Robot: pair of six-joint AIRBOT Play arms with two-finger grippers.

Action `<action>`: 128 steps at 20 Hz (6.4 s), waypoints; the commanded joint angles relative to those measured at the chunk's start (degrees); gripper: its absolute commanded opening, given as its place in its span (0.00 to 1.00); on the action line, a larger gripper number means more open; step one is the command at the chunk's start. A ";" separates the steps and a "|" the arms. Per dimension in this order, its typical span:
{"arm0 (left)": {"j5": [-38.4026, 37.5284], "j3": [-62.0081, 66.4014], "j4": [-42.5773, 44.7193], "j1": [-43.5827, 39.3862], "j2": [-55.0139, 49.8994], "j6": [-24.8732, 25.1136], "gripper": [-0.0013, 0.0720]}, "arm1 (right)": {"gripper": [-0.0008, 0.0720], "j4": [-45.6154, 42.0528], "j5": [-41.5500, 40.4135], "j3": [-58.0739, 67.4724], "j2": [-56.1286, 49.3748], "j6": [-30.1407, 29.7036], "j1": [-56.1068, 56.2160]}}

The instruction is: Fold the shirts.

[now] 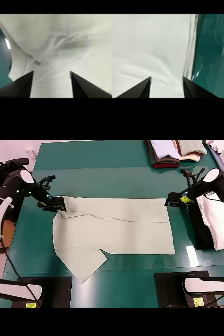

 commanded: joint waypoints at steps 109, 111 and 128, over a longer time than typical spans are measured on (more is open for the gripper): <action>31.91 5.77 -20.20 -32.48 -15.02 -1.70 0.05 | 0.03 28.94 6.49 14.49 1.14 -14.05 -1.29; 32.22 6.93 -20.52 -32.94 -16.83 -1.66 0.05 | 0.04 28.94 6.80 18.36 2.08 -11.74 2.47; 17.29 17.29 -3.58 -9.16 1.62 -4.61 0.05 | 0.04 36.61 -11.02 24.28 -5.66 -8.72 39.30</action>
